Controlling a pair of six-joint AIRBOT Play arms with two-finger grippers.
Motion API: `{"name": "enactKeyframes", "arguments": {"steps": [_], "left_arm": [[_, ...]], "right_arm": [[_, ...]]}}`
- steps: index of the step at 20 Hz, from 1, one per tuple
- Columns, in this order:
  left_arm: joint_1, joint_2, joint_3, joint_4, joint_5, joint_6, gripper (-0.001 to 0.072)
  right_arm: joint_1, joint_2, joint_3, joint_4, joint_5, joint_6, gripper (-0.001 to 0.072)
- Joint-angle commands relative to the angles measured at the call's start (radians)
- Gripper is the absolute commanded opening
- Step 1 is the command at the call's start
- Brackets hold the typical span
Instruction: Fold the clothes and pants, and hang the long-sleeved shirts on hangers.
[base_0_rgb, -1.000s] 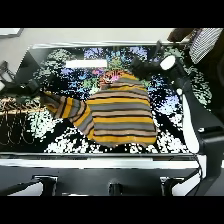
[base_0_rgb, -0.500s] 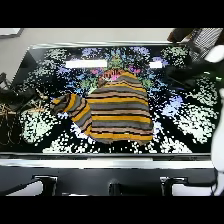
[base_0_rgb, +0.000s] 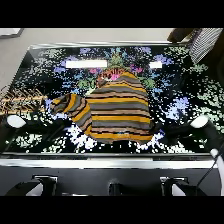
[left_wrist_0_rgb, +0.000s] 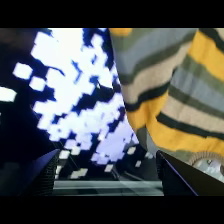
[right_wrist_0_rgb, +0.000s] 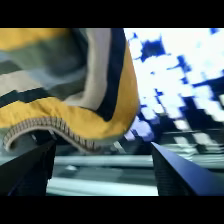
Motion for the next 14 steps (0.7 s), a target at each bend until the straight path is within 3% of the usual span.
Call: {"name": "enactKeyframes", "arguments": {"steps": [1,2,3,4,5,8,12,14], "left_arm": [[-0.143,0.019,-0.062,-0.048,0.09,-0.044,0.0718],[-0.171,0.016,-0.062,-0.048,0.117,-0.066,0.0718],[-0.192,0.009,-0.062,-0.048,0.146,-0.089,0.0717],[-0.213,-0.003,-0.062,-0.049,0.175,-0.127,0.0717],[-0.238,-0.02,-0.061,-0.054,0.198,-0.158,0.0717],[-0.344,-0.092,-0.058,-0.101,0.273,-0.164,0.0717],[-0.454,-0.231,-0.014,-0.116,0.373,-0.231,0.0717],[-0.476,-0.297,0.028,-0.119,0.406,-0.237,0.065]], "right_arm": [[0.113,-0.024,-0.163,0.14,-0.286,0.012,0.0681],[0.15,-0.067,-0.161,0.168,-0.325,0.006,0.0621],[0.176,-0.105,-0.149,0.178,-0.337,-0.004,0.0317],[0.188,-0.116,-0.135,0.177,-0.338,-0.005,0.0109],[0.195,-0.097,-0.119,0.161,-0.329,-0.003,0.0034],[0.192,-0.014,-0.085,0.025,-0.217,0.124,0.0033],[0.194,0.032,-0.083,-0.043,-0.129,0.152,0.0034],[0.193,0.049,-0.083,-0.021,-0.123,0.156,0.0034]]}}
